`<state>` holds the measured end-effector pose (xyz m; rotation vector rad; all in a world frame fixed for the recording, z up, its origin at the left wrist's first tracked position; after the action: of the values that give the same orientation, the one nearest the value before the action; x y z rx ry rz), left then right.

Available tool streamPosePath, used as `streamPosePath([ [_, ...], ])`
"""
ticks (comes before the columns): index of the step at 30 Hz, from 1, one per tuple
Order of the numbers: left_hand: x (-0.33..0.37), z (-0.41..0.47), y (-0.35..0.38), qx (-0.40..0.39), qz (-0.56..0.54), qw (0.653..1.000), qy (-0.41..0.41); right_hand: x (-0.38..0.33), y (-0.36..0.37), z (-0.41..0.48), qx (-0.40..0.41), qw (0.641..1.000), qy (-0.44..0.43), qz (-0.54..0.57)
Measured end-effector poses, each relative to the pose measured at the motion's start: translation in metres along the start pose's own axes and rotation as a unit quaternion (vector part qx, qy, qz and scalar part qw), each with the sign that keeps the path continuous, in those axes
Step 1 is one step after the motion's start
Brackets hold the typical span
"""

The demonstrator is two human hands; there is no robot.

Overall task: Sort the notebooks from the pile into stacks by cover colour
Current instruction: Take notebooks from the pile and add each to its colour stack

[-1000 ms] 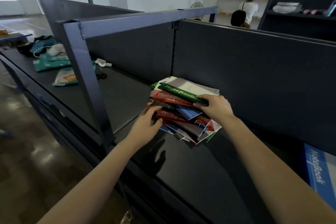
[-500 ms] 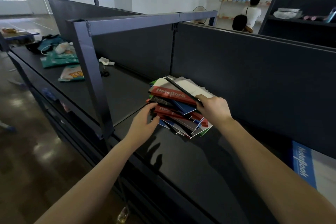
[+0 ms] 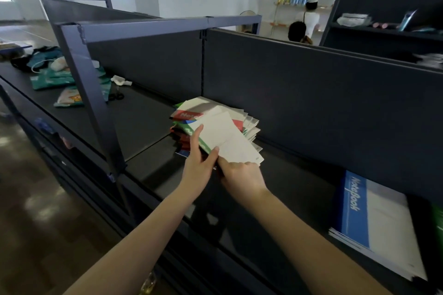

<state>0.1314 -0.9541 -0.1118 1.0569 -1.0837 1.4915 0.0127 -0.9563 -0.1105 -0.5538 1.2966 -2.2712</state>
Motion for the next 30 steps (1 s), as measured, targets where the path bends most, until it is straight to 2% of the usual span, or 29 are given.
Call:
streamPosePath([
  [2, -0.002, -0.003, 0.002, 0.023, -0.011, 1.000, -0.014, 0.001, -0.003, -0.010, -0.037, 0.999, 0.002, 0.035],
  [5, -0.005, -0.002, 0.002, 0.078, -0.039, 0.995, -0.056, 0.004, -0.009, -0.023, -0.145, 0.986, 0.020, 0.083],
  [9, -0.006, -0.003, 0.004, 0.101, -0.063, 0.991, -0.068, 0.016, -0.015, -0.039, -0.181, 0.976, 0.062, 0.107],
  [12, -0.007, -0.007, 0.007, 0.092, -0.107, 0.987, -0.072, 0.037, -0.012, -0.049, -0.192, 0.960, 0.133, 0.156],
  [17, -0.001, -0.015, 0.015, 0.029, -0.142, 0.987, -0.063, 0.075, -0.011, -0.056, -0.147, 0.911, 0.258, 0.285],
  [22, 0.010, -0.019, 0.038, -0.048, -0.151, 0.986, -0.052, 0.090, -0.015, -0.072, -0.093, 0.807, 0.356, 0.462],
  [30, 0.018, -0.017, 0.083, -0.125, -0.158, 0.978, -0.054, 0.109, -0.039, -0.111, -0.002, 0.770, 0.404, 0.494],
])
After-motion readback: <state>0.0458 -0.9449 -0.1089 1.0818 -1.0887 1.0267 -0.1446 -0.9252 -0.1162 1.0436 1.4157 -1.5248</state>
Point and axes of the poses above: each hand's wrist, its own z-axis towards the middle knuckle, its own y-axis out of the palm, x = y × z, the point moved 3 cm from there along z, towards the middle knuckle, and after that the axes turned 3 degrees about -x, right-handed, at the moved point
